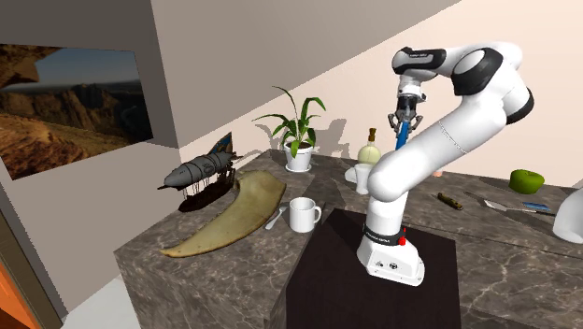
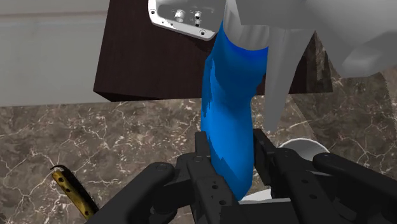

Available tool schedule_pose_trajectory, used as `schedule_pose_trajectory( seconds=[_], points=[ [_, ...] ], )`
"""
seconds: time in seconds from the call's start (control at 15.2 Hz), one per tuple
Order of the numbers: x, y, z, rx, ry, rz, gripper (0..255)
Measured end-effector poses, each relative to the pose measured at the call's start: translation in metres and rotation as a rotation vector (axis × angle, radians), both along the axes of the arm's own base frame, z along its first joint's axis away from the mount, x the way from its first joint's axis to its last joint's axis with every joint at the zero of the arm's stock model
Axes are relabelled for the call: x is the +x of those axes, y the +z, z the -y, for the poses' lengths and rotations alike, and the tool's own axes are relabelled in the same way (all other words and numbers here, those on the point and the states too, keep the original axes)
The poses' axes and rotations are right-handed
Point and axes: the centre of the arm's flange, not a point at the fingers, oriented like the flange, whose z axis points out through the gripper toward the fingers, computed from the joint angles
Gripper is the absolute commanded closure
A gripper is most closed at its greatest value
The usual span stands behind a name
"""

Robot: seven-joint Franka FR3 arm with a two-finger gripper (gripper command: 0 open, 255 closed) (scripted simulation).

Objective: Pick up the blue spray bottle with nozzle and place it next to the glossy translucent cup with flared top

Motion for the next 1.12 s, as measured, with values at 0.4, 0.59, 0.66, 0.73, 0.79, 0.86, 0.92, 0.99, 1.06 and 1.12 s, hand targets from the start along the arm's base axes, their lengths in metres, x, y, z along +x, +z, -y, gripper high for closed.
schedule_pose_trajectory(
  seconds=[0.4, 0.59, 0.66, 0.73, 0.79, 0.86, 0.92, 0.99, 1.06, 1.12],
  points=[
    [0.001, -0.031, 0.001, 0.0, 0.0, 0.0, 255],
    [-0.001, -0.047, 0.001, 0.0, 0.0, 0.0, 255],
    [0.0, -0.052, 0.001, 0.0, 0.0, 0.0, 255],
    [-0.001, -0.057, 0.001, 0.0, 0.0, 0.0, 255],
    [0.001, -0.062, 0.0, 0.0, 0.0, 0.0, 255],
    [0.0, -0.068, 0.001, 0.0, 0.0, 0.0, 255],
    [0.0, -0.074, -0.001, 0.0, 0.0, 0.0, 255],
    [0.0, -0.079, 0.0, 0.0, 0.0, 0.0, 255],
    [0.001, -0.085, 0.001, 0.0, 0.0, 0.0, 255],
    [0.0, -0.09, 0.0, 0.0, 0.0, 0.0, 255]
  ],
)
